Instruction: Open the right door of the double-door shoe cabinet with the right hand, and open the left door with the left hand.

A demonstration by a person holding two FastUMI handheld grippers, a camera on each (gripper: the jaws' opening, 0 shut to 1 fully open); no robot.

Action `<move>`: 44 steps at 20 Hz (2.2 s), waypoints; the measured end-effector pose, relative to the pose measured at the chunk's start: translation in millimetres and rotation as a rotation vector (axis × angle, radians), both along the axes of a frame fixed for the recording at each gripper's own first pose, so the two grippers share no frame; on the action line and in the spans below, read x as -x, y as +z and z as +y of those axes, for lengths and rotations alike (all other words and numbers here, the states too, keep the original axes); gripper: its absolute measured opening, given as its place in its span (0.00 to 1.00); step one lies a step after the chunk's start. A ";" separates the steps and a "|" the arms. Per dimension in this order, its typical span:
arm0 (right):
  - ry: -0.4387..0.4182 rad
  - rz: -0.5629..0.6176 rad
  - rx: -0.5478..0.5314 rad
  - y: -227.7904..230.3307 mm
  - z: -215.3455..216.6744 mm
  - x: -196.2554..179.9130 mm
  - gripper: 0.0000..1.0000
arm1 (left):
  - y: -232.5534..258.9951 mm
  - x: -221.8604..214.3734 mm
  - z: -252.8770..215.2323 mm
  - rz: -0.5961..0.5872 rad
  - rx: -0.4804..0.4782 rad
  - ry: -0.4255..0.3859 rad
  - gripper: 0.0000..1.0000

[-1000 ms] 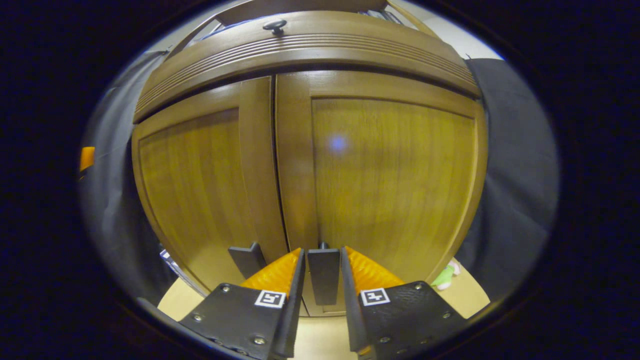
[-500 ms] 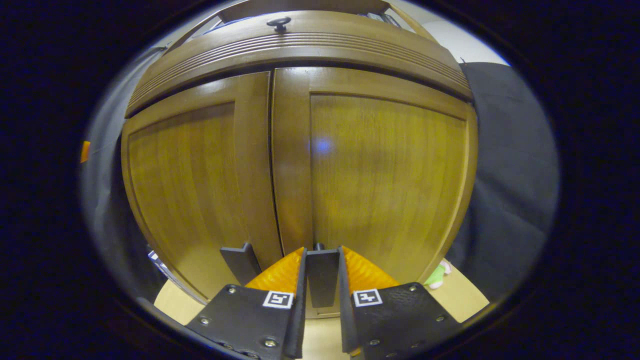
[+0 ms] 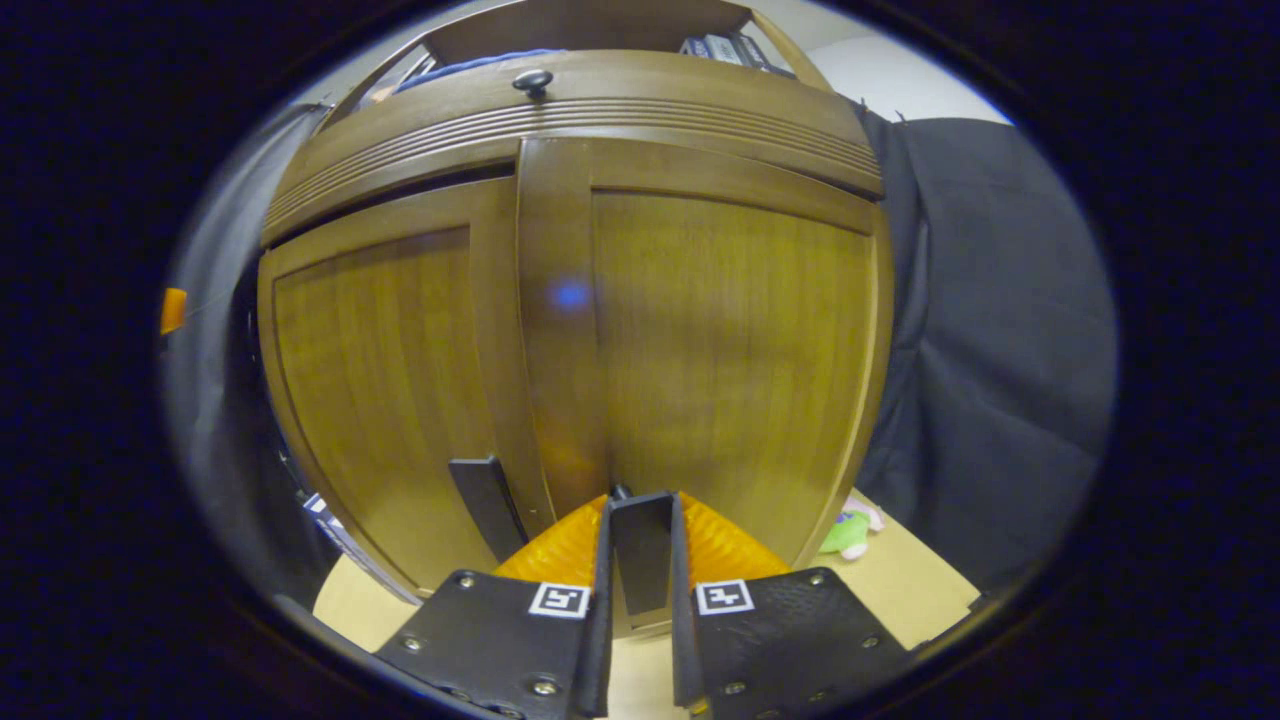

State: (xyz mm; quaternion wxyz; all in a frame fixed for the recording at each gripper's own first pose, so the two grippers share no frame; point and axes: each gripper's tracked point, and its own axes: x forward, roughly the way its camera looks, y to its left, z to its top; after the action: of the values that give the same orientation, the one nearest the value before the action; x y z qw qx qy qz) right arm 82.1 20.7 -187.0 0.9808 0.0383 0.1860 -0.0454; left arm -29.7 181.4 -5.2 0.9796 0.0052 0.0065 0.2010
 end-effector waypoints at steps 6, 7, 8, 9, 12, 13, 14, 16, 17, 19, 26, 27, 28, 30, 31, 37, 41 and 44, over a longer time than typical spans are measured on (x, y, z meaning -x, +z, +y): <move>-0.035 -0.005 0.009 3.5 -15.0 30.3 0.24 | -5.4 -3.9 -21.9 0.012 0.011 -0.060 0.92; -0.041 -0.005 0.007 4.1 -18.1 35.3 0.24 | -6.7 -5.5 -25.0 0.015 0.009 -0.070 0.96; -0.049 -0.005 0.008 4.7 -21.5 40.6 0.24 | -7.0 -8.1 -28.7 0.017 0.010 -0.082 0.92; -0.058 -0.006 0.011 5.7 -25.0 45.1 0.24 | -8.5 -10.0 -33.0 0.018 0.013 -0.096 0.92; -0.088 -0.009 0.026 6.5 -37.4 60.6 0.24 | -10.5 -18.0 -48.0 0.022 0.021 -0.143 0.93; -0.096 -0.011 0.027 7.2 -41.1 65.2 0.24 | -12.7 -19.4 -53.1 0.025 0.019 -0.159 0.93; -0.105 -0.011 0.027 7.4 -45.2 69.5 0.24 | -13.3 -21.7 -57.1 0.025 0.018 -0.172 0.93; -0.126 -0.010 0.024 8.5 -54.5 78.1 0.24 | -16.1 -27.5 -67.3 0.028 0.022 -0.200 0.93; -0.137 -0.011 0.027 9.1 -58.5 82.1 0.24 | -18.6 -30.1 -72.5 0.030 0.026 -0.215 0.93; -0.159 -0.010 0.039 10.0 -66.6 89.5 0.24 | -22.4 -35.3 -82.5 0.037 0.034 -0.242 0.96; -0.219 -0.006 0.056 12.1 -93.6 110.7 0.24 | -30.1 -47.9 -107.7 0.048 0.045 -0.308 0.96; -0.226 -0.004 0.061 12.2 -97.3 112.9 0.24 | -31.8 -49.2 -110.2 0.049 0.047 -0.314 0.96; -0.234 -0.004 0.063 12.4 -101.2 117.0 0.24 | -32.6 -50.9 -112.7 0.052 0.047 -0.319 0.96; -0.248 0.000 0.057 13.7 -108.8 120.2 0.24 | -35.5 -53.1 -117.4 0.054 0.046 -0.325 0.93; -0.256 0.001 0.054 13.9 -111.5 121.5 0.24 | -36.2 -54.5 -120.0 0.055 0.047 -0.329 0.93; -0.324 0.004 0.088 14.9 -151.5 141.5 0.24 | -46.4 -61.1 -139.5 0.078 0.055 -0.357 0.93; -0.328 0.004 0.067 13.0 -173.3 147.9 0.24 | -52.7 -66.8 -160.2 0.094 0.064 -0.390 0.93; -0.321 0.004 0.056 12.4 -186.7 152.3 0.23 | -55.2 -71.1 -173.1 0.100 0.055 -0.401 0.93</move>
State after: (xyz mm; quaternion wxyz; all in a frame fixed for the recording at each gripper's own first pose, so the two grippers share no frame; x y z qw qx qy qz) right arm -70.2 -165.9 -174.6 0.9612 0.0403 0.1778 -0.2069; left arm 41.4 8.3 -60.4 0.9982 -0.0104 0.0593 0.0013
